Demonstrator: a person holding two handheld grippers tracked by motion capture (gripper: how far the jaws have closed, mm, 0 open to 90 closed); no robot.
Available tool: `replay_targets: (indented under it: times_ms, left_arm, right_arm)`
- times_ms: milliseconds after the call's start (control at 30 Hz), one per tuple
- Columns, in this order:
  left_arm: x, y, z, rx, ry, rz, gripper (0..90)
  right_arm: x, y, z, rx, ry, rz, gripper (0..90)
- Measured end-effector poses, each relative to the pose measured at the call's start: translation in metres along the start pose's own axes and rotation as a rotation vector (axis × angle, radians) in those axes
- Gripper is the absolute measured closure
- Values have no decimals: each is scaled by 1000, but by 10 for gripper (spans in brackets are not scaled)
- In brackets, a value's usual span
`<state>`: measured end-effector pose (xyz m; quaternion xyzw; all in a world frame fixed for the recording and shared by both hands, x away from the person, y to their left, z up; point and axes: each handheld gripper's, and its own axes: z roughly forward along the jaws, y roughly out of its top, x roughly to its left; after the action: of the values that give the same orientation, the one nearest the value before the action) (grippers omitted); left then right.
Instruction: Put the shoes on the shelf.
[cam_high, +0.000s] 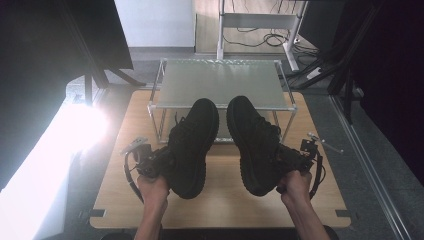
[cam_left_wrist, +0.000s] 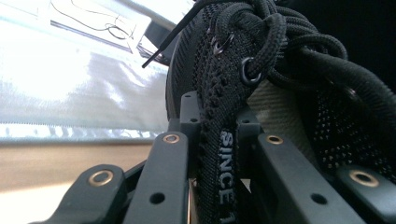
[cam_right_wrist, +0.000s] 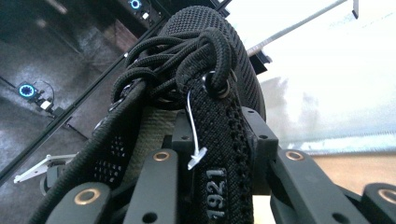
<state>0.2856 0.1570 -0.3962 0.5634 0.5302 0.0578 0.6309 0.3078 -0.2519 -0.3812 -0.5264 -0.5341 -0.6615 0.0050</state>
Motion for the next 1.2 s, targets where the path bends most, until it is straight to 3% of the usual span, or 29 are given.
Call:
replay_targets:
  times_ms: [333, 567, 967, 1200]
  left_arm:
    - [-7, 22, 16, -52, 7, -38, 790]
    - [-12, 42, 38, -70, 5, -74, 787]
    - [-5, 79, 73, -82, 97, -107, 785]
    - [1, 98, 89, -88, 119, -136, 785]
  right_arm:
    - [5, 19, 20, -36, -5, 49, 714]
    - [7, 37, 39, -72, -30, 81, 714]
    - [3, 63, 73, -94, -58, 148, 714]
    - [-1, 78, 93, -94, -79, 164, 713]
